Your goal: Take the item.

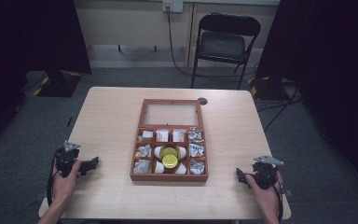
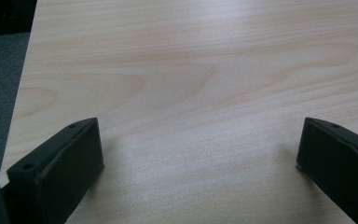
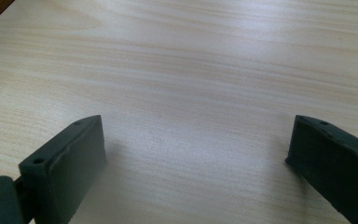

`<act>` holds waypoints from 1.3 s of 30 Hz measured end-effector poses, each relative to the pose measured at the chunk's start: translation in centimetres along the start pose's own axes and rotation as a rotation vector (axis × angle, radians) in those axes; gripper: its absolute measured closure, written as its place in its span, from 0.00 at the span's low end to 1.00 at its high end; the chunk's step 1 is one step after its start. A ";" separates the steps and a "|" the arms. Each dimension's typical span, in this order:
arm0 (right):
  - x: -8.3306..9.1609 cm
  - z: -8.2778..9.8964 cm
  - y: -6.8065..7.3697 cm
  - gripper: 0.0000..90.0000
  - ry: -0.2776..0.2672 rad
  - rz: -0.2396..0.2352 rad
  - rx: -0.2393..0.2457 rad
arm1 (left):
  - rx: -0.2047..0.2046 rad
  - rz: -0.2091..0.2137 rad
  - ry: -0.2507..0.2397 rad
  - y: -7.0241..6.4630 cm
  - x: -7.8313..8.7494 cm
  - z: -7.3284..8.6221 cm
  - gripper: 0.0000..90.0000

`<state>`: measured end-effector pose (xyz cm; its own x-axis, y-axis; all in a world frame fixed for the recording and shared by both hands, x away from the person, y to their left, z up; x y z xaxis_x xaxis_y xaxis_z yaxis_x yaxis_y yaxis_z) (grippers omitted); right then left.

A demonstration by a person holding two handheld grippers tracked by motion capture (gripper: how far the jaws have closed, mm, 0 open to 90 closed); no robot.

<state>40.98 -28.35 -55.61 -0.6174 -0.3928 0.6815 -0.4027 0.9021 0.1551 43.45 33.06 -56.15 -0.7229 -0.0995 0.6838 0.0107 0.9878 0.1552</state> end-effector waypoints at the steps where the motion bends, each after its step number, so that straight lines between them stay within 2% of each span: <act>1: 0.0 0.0 0.0 0.04 0.000 0.000 0.000 | 0.000 0.000 0.000 0.0 0.0 0.0 0.00; 10: 0.0 0.0 0.0 0.04 0.000 0.000 0.000 | -0.005 0.003 -0.007 0.0 0.1 0.0 0.02; 12: 0.0 0.0 0.0 0.04 0.000 0.000 0.000 | 0.004 -0.006 -0.007 0.0 0.2 -0.1 0.06; 14: 0.0 0.0 0.0 0.04 0.000 0.000 0.000 | 0.003 -0.010 -0.016 0.0 0.4 -0.3 0.17; 15: 0.0 0.0 0.0 0.04 0.000 0.000 0.000 | -0.003 -0.002 -0.012 -0.2 0.4 -0.4 0.19; 19: 0.0 0.0 0.0 0.04 0.000 0.000 0.000 | -0.005 0.005 -0.021 -0.5 0.6 -0.5 0.18; 21: 0.0 0.0 0.0 0.04 0.000 0.000 0.000 | 0.019 0.016 -0.026 -0.5 0.8 -0.7 0.18; 22: 0.0 0.0 0.0 0.04 0.000 0.000 0.000 | 0.020 0.034 -0.031 -0.5 0.9 -0.8 0.18; 27: 0.0 0.0 0.0 0.04 0.000 0.000 0.000 | 0.024 0.059 -0.071 -0.7 1.7 -1.3 0.17; 31: 0.0 0.0 0.0 0.04 0.000 0.001 -0.001 | 0.016 0.082 -0.079 -0.9 1.9 -1.3 0.18; 32: 0.0 0.0 0.0 0.04 0.000 0.001 -0.001 | 0.022 0.089 -0.079 -0.9 2.0 -1.4 0.18; 33: 0.0 0.0 0.0 0.04 0.000 0.001 -0.001 | 0.035 0.114 -0.087 -1.0 2.2 -1.5 0.18; 35: 0.0 0.0 0.0 0.04 0.000 0.001 -0.001 | 0.049 0.123 -0.091 -1.0 2.4 -1.7 0.18; 37: 0.0 0.0 0.0 0.04 0.000 0.001 -0.001 | 0.043 0.136 -0.098 -1.2 2.7 -1.9 0.18; 39: 0.0 0.0 0.0 0.04 0.000 0.001 -0.001 | 0.027 0.131 -0.107 -1.4 2.9 -2.1 0.19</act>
<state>40.98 -28.35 -55.61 -0.6180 -0.3917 0.6816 -0.4012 0.9028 0.1551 42.76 31.15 -52.85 -0.7860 0.0424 0.6168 0.0922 0.9945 0.0490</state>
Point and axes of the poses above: each handheld gripper's, and its own axes: x roughly backward along the jaws, z roughly out of its underside, y roughly to its left, the point moved 8 cm from there along -x, roughly forward along the jaws, and after that the axes turned 14 degrees about -z, right-handed, at the moved point
